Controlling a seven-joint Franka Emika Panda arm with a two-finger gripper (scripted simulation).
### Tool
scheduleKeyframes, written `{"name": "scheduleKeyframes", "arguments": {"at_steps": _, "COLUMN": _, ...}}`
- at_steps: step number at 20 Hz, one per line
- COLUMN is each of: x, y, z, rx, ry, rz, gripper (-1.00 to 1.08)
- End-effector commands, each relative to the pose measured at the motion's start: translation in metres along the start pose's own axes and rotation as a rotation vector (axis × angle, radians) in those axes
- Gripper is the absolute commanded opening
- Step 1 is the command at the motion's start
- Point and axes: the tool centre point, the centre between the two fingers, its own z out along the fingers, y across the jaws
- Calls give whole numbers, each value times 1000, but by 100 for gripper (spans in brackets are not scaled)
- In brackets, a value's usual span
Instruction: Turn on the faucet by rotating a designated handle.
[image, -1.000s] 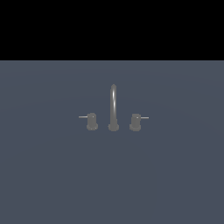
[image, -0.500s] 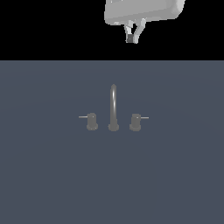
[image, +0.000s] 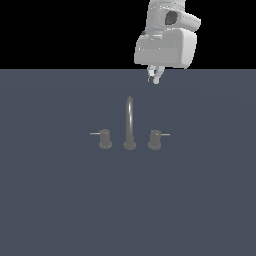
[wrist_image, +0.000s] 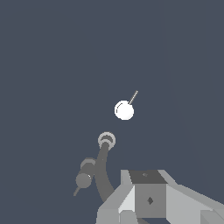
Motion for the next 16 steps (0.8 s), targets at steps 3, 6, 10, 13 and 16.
{"name": "scheduleKeyframes", "arguments": {"at_steps": 3, "x": 24, "y": -9, "z": 40, "rx": -4, "ry": 15, "rz": 127, "gripper": -100}}
{"name": "scheduleKeyframes", "arguments": {"at_steps": 6, "x": 39, "y": -13, "z": 68, "rx": -7, "ry": 27, "rz": 210, "gripper": -100}}
{"name": "scheduleKeyframes", "arguments": {"at_steps": 10, "x": 58, "y": -15, "z": 106, "rx": -11, "ry": 46, "rz": 317, "gripper": -100}}
{"name": "scheduleKeyframes", "arguments": {"at_steps": 13, "x": 70, "y": -14, "z": 131, "rx": -14, "ry": 60, "rz": 385, "gripper": -100}}
{"name": "scheduleKeyframes", "arguments": {"at_steps": 16, "x": 79, "y": -13, "z": 151, "rx": -17, "ry": 73, "rz": 440, "gripper": -100}}
